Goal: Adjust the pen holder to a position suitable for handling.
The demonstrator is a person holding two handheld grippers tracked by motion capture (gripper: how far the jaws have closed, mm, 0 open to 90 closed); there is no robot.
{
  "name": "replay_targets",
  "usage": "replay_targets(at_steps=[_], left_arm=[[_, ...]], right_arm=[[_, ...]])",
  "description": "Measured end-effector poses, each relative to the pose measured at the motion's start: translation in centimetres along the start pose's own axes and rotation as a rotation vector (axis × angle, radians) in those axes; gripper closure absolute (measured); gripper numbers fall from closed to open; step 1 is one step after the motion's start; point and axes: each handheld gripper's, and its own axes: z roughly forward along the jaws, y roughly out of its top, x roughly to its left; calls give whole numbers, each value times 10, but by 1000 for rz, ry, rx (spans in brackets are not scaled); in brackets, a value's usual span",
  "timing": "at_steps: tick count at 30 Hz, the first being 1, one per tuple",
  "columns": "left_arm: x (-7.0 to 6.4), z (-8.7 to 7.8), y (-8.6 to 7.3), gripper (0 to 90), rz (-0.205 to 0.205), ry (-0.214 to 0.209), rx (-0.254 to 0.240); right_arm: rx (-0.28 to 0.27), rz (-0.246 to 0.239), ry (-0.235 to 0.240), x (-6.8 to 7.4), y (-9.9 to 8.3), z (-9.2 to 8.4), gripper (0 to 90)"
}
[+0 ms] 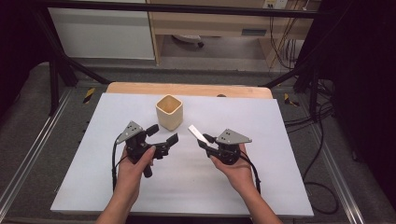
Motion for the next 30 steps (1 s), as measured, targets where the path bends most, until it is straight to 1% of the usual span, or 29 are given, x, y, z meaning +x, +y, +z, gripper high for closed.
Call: replay_targets(at_steps=[2,6,8,9,13,16,19,21,25,27,29,30], left_arm=[[-1,4,0,50,-11,-5,-3],[-1,9,-1,50,-64,-21,-9],[0,11,-2,50,-81,-23,-11],[1,11,-2,51,-82,-24,-10],[1,14,-3,51,-112,-40,-13],[1,15,-4,53,-127,-55,-7],[1,15,-4,54,-138,-56,-6],[1,16,-4,55,-160,-62,-10],[2,17,-6,57,-183,-68,-8],[3,18,-6,58,-180,-69,-2],[3,18,-6,59,-188,-70,-3],[2,18,-7,59,-199,-71,-6]], right_arm=[[-5,-4,0,1,1,0,677],[-7,-5,8,2,1,0,677],[-4,-10,9,3,1,0,677],[-6,-11,10,3,1,0,676],[-16,-17,6,6,3,0,676],[-23,-21,-6,7,3,0,677],[-31,-20,-14,9,4,0,677],[-39,-22,-16,9,4,-1,677],[-52,-21,-22,10,5,-2,676],[-58,-25,-23,11,6,-2,677],[-64,-26,-24,12,7,-3,676],[-67,-25,-25,13,7,-3,677]])
